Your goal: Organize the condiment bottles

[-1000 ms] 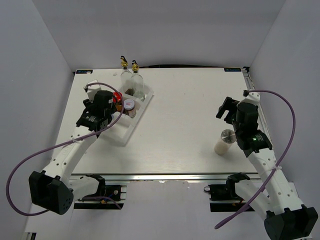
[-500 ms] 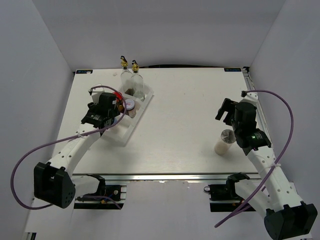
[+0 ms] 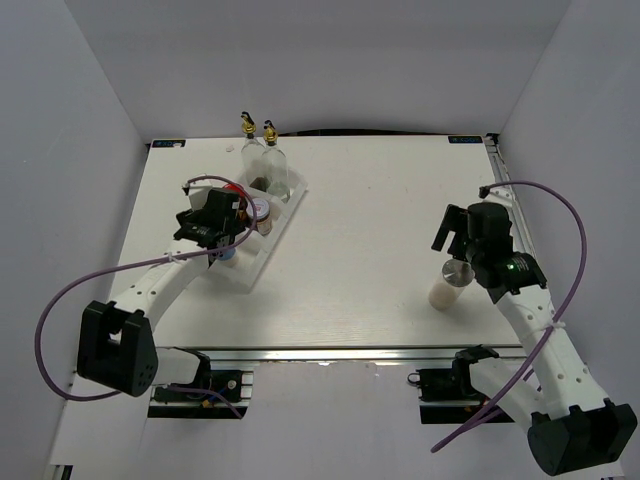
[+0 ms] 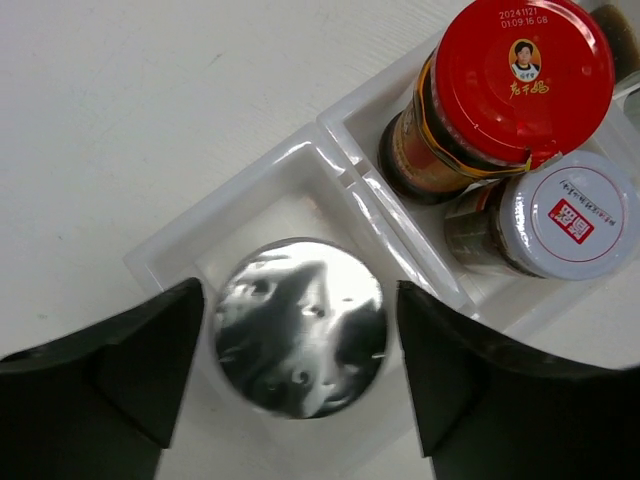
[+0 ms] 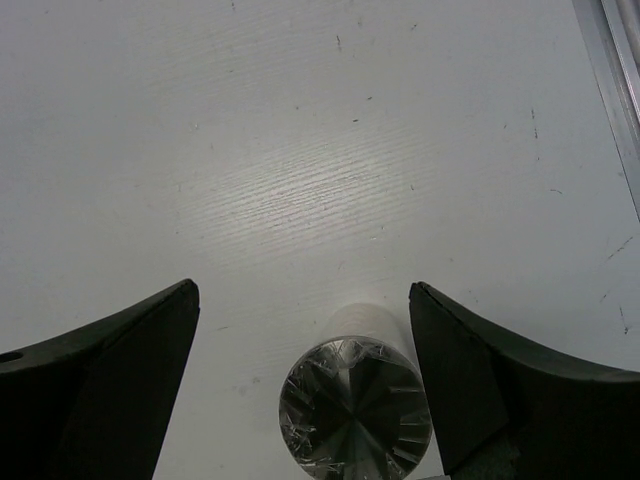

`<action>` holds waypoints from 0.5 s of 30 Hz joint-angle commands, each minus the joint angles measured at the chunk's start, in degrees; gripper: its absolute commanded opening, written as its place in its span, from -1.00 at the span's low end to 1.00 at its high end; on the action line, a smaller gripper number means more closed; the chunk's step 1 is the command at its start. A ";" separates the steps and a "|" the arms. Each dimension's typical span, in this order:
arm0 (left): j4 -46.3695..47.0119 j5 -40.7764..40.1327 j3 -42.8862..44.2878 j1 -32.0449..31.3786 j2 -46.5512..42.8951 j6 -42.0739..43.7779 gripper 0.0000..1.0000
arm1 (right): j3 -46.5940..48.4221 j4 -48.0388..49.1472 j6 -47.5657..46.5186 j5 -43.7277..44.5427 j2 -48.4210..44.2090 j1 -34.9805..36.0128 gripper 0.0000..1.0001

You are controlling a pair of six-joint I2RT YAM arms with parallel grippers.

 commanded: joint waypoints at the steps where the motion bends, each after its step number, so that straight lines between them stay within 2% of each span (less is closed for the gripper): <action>1: 2.10 -2.53 -0.34 0.42 -2.55 -1.46 0.87 | 4.25 -5.74 0.93 0.46 0.13 -0.20 0.79; 2: 1.74 -3.58 -0.43 0.42 -2.99 -1.90 0.96 | 4.17 -6.36 1.20 0.90 -0.22 -0.29 0.79; 7: 0.69 -2.89 0.09 0.51 -4.58 -1.03 0.96 | 3.81 -8.11 1.20 -0.05 -2.69 -0.29 0.79; 15: -0.99 -1.66 8.62 0.51 -10.37 2.14 0.96 | 1.88 -11.90 -0.03 -0.41 -0.67 -0.20 0.79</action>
